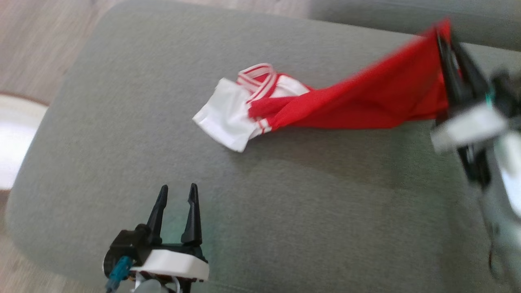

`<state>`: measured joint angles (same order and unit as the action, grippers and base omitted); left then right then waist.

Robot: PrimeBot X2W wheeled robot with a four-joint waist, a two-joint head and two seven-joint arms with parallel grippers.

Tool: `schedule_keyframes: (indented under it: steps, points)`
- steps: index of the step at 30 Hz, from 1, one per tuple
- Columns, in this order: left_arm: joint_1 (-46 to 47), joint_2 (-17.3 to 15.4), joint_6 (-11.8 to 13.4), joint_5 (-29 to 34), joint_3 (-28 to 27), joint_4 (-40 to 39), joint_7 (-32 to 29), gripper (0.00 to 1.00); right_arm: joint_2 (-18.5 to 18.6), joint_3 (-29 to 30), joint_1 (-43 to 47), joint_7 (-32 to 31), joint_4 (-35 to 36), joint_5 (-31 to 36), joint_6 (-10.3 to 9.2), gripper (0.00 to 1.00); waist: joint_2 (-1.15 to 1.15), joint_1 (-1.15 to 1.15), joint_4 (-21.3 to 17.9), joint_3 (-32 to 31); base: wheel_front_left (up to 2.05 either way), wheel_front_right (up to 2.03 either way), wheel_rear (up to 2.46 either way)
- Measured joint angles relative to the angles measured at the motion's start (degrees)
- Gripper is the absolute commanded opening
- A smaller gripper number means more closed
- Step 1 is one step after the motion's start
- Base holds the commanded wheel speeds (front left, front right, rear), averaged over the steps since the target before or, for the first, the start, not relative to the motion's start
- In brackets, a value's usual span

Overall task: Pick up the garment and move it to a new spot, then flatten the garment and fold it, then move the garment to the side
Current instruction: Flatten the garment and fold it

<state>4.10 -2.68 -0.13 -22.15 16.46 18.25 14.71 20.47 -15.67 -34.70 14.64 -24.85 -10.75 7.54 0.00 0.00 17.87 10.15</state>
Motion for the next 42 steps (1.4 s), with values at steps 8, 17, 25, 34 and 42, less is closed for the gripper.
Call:
schedule_keyframes:
  steps: [8, 17, 25, 34, 42]
  points:
    - [-1.92, 0.02, -0.65, 1.05, -2.61, 1.37, 0.00, 1.00, -3.18, 8.58, 23.26, -0.01, 3.43, -0.25, 0.00, 0.00, 0.00, 0.00, -5.81, -2.95, 0.00, 0.00, 0.00]
    - [-2.16, 0.00, -0.99, 2.08, -4.85, 2.13, 0.00, 1.00, -8.05, 10.66, 30.30, -0.01, -5.36, -2.92, 0.00, 1.00, 0.00, 0.00, -9.28, -4.88, 0.00, 0.00, 0.00]
    - [-2.15, -0.02, -0.89, 2.66, -5.91, 2.57, 0.00, 1.00, -10.28, 16.07, 32.25, -0.02, -5.98, -1.81, 0.00, 1.00, 0.00, 0.00, -9.96, -4.63, 0.00, 0.00, 0.00]
    - [-1.73, -0.01, -0.38, 3.14, -6.76, 2.15, 0.00, 1.00, -13.59, 19.30, 31.95, -0.01, 4.64, 3.27, 0.00, 1.00, 0.00, 0.01, -11.06, -3.42, 0.00, 0.00, 0.00]
    - [1.90, 0.01, -0.03, 2.94, -7.04, 3.38, 0.00, 1.00, -14.27, 17.93, 31.90, -0.01, 6.31, 3.26, 0.00, 1.00, 0.00, 0.01, -12.05, -0.92, 0.00, 0.00, 0.00]
